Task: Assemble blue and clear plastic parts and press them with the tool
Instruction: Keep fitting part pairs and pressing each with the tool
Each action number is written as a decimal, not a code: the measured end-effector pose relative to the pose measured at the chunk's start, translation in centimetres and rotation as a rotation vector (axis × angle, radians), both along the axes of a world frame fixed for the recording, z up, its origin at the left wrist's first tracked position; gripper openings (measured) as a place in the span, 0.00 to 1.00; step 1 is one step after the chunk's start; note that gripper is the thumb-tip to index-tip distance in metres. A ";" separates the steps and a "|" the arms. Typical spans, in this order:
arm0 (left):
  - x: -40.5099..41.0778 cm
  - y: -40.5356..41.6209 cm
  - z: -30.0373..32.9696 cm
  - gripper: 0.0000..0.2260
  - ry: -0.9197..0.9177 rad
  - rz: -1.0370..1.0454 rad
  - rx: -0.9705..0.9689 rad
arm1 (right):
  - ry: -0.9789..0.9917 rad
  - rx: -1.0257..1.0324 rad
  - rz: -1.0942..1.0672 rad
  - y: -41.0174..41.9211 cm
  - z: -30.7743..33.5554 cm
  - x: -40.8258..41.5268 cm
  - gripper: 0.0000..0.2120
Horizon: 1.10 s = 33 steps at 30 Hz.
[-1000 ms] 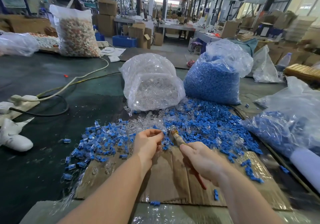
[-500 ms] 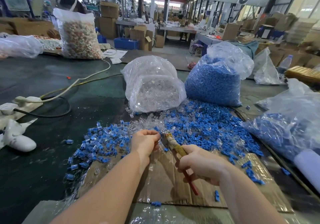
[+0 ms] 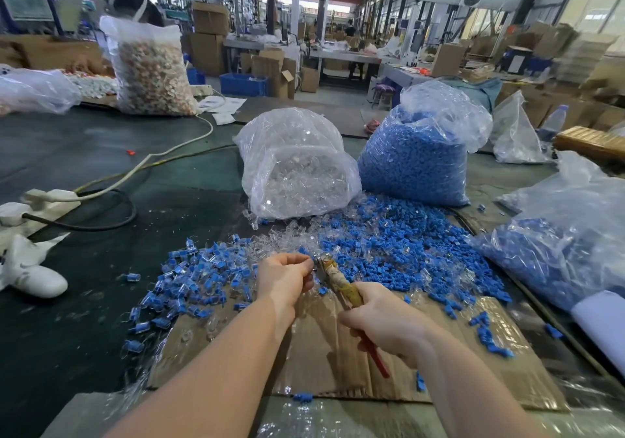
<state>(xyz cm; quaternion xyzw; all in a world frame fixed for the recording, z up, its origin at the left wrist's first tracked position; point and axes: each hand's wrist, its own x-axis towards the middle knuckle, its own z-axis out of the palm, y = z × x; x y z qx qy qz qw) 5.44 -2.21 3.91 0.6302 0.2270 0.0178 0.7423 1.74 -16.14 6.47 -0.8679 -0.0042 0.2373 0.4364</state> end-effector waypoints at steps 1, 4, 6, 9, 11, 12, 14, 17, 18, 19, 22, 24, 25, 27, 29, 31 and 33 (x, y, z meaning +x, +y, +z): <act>0.0 0.0 -0.1 0.05 0.005 0.005 -0.020 | 0.031 0.050 -0.022 -0.1 -0.1 -0.1 0.03; 0.1 0.2 -0.5 0.04 0.015 0.036 -0.032 | 0.074 0.196 -0.145 -0.4 -0.6 -0.2 0.07; 0.1 0.8 -0.9 0.04 -0.009 0.064 0.071 | -0.004 0.208 -0.232 -0.7 -1.2 -0.1 0.07; -0.2 2.5 -1.4 0.05 -0.081 0.090 0.515 | -0.251 -0.124 -0.297 -2.1 -2.8 0.8 0.09; -0.4 3.9 -1.8 0.05 -0.107 0.101 0.776 | -0.334 -0.470 -0.302 -3.4 -3.7 1.2 0.17; -0.4 4.6 -2.0 0.05 -0.106 0.122 0.893 | -0.337 -0.592 -0.307 -4.0 -4.0 1.2 0.21; -0.3 6.0 -2.5 0.07 -0.097 0.164 1.114 | -0.351 -0.741 -0.303 -4.9 -4.5 1.2 0.26; -0.4 7.7 -3.0 0.09 -0.064 0.181 1.308 | -0.381 -0.880 -0.268 -5.9 -5.5 1.2 0.31; -0.4 8.3 -3.2 0.09 -0.032 0.175 1.347 | -0.391 -0.913 -0.262 -6.1 -5.8 1.2 0.32; -0.4 8.7 -3.4 0.10 0.005 0.167 1.376 | -0.406 -0.937 -0.259 -6.2 -6.0 1.2 0.33; -0.5 9.5 -3.8 0.11 0.085 0.146 1.400 | -0.453 -0.977 -0.251 -6.3 -6.4 1.2 0.34; -0.5 9.4 -3.9 0.11 0.093 0.152 1.380 | -0.467 -1.007 -0.242 -6.2 -6.5 1.2 0.34; -0.5 9.2 -3.8 0.11 0.084 0.154 1.370 | -0.464 -1.017 -0.235 -6.3 -6.6 1.2 0.35; -0.5 8.5 -3.6 0.11 0.032 0.147 1.354 | -0.453 -1.030 -0.223 -6.2 -6.6 1.3 0.35; -0.7 7.3 -3.5 0.11 -0.091 0.121 1.305 | -0.442 -1.038 -0.218 -6.1 -6.4 1.3 0.35; -1.0 5.5 -3.3 0.10 -0.255 0.058 1.196 | -0.479 -1.036 -0.222 -5.7 -6.2 1.2 0.33; -1.3 3.5 -3.3 0.09 -0.368 -0.051 1.077 | -0.614 -0.966 -0.215 -4.9 -6.0 0.9 0.29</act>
